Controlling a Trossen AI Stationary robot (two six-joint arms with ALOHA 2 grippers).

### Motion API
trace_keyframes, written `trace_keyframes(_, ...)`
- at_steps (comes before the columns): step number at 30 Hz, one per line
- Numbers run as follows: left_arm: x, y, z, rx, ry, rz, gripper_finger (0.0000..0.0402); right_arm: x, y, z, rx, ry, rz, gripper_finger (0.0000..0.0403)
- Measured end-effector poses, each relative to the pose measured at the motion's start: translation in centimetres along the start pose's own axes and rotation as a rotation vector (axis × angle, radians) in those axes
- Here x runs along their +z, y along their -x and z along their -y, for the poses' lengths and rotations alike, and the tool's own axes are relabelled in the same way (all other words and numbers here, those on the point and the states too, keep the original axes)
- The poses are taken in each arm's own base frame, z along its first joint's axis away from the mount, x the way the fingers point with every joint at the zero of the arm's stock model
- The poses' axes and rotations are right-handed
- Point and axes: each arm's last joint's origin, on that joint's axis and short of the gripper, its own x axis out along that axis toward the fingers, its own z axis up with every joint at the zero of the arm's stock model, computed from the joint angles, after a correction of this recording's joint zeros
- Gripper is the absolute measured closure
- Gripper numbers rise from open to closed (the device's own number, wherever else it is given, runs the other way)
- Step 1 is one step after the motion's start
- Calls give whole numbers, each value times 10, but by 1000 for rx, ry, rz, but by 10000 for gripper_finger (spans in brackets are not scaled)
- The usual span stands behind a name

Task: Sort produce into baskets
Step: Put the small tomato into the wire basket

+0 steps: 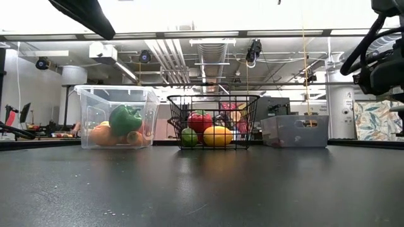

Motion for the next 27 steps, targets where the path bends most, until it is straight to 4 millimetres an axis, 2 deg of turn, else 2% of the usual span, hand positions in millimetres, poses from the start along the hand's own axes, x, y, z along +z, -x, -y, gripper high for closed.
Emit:
trace_keyframes(15,0,0,0,1,1,2,166,1,-5,2,4,0,-1,190)
trace_keyframes(27,1,0,1,-3,7,5,166,1,-5,3,4,-3,-3,281)
